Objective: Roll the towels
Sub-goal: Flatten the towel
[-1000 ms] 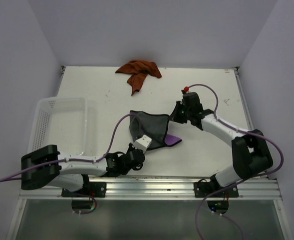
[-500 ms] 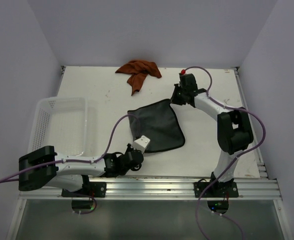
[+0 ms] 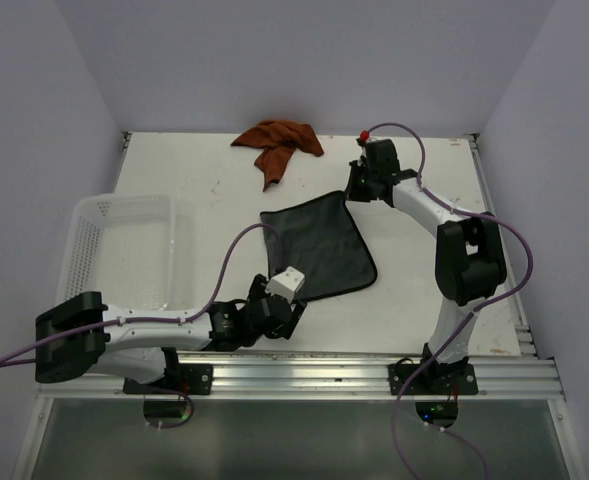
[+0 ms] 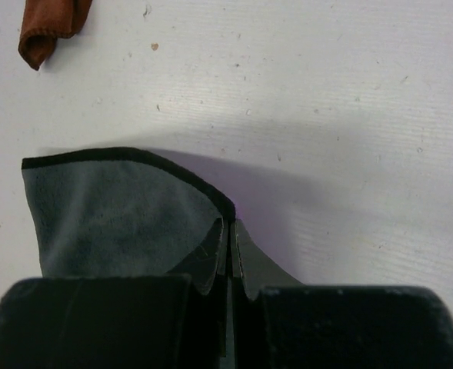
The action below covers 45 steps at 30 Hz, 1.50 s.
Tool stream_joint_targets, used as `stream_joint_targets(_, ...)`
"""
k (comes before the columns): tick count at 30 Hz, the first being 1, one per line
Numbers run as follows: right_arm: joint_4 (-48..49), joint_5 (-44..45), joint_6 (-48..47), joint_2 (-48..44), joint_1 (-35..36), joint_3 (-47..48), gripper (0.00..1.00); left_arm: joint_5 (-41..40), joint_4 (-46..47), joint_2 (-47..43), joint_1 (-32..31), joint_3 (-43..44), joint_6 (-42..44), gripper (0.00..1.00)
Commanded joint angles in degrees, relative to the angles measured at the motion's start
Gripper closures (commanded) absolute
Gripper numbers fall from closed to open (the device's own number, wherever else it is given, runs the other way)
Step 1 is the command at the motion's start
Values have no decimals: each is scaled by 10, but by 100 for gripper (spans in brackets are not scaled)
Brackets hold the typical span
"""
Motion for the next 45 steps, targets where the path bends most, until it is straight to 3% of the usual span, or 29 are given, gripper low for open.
stream_joint_targets(1, -3, -13, -29, -5, 1, -1, 100, -16, -49, -31, -2, 39, -38, 16)
stream_joint_targets(4, 0, -22, -32, -15, 0, -7, 100, -66, -116, -51, 0, 71, -94, 13)
stream_joint_targets(7, 9, -38, -48, -28, 1, -25, 100, -61, -142, -70, 15, 101, -120, 12)
stream_joint_targets(11, 28, -49, -69, -74, 1, -74, 100, 31, -96, -97, 115, 91, -123, 14)
stream_joint_targets(14, 37, -47, -80, -111, 1, -111, 100, 57, -65, -104, 176, 73, -119, 14)
stream_joint_targets(19, 41, -49, -88, -133, 1, -138, 100, 132, 15, -57, 277, 86, -90, 14)
stream_joint_targets(28, 17, 1, -86, -115, -2, -118, 100, 252, 127, 121, 442, 151, -85, 18)
stream_joint_targets(38, -5, 56, -81, -73, -24, -100, 100, 274, 159, 264, 474, 251, -59, 30)
stream_joint_targets(45, -4, 44, -80, -52, -24, -90, 100, 211, 105, 343, 475, 318, -37, 39)
